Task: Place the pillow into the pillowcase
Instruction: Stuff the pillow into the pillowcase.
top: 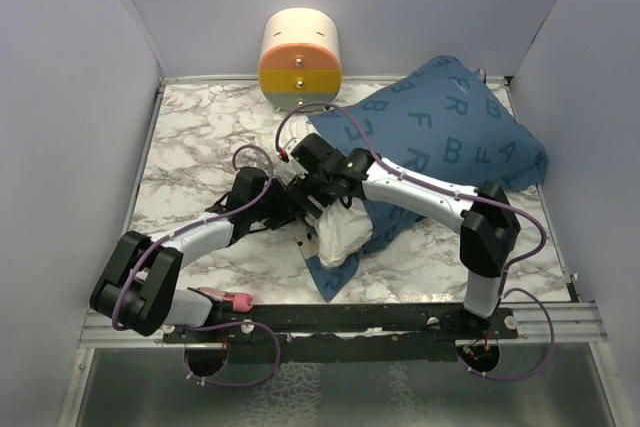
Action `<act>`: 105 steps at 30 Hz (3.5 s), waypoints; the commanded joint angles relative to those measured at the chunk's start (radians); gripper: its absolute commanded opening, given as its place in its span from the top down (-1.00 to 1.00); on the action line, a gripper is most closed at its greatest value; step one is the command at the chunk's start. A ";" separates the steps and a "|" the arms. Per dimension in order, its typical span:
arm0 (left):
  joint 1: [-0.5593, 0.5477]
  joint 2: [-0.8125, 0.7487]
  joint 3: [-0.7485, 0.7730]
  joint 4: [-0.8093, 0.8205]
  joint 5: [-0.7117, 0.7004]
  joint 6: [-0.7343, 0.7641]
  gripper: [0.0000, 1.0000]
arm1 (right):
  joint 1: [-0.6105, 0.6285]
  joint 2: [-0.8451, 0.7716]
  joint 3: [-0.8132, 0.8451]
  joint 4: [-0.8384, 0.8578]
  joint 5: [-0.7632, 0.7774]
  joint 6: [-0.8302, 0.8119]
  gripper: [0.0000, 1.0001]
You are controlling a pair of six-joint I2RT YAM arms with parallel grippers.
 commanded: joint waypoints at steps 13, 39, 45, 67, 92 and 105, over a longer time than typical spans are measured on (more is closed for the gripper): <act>0.009 -0.327 -0.124 0.195 0.014 -0.229 0.13 | -0.108 -0.323 -0.293 0.357 -0.125 0.150 0.99; -0.115 0.023 0.012 0.205 -0.030 -0.287 0.64 | -0.171 -0.361 -0.276 0.393 -0.262 0.199 0.99; -0.115 0.047 -0.016 0.253 -0.019 -0.296 0.54 | -0.171 -0.356 -0.276 0.391 -0.267 0.197 0.99; -0.160 0.275 0.118 0.332 -0.035 -0.308 0.29 | -0.171 -0.354 -0.294 0.395 -0.295 0.200 0.99; -0.069 -0.262 -0.045 0.080 -0.110 -0.153 1.00 | -0.254 -0.177 -0.289 0.138 -0.049 0.176 0.99; 0.028 -0.448 0.015 0.055 0.127 -0.197 1.00 | -0.297 -0.060 -0.285 0.097 -0.030 0.092 0.99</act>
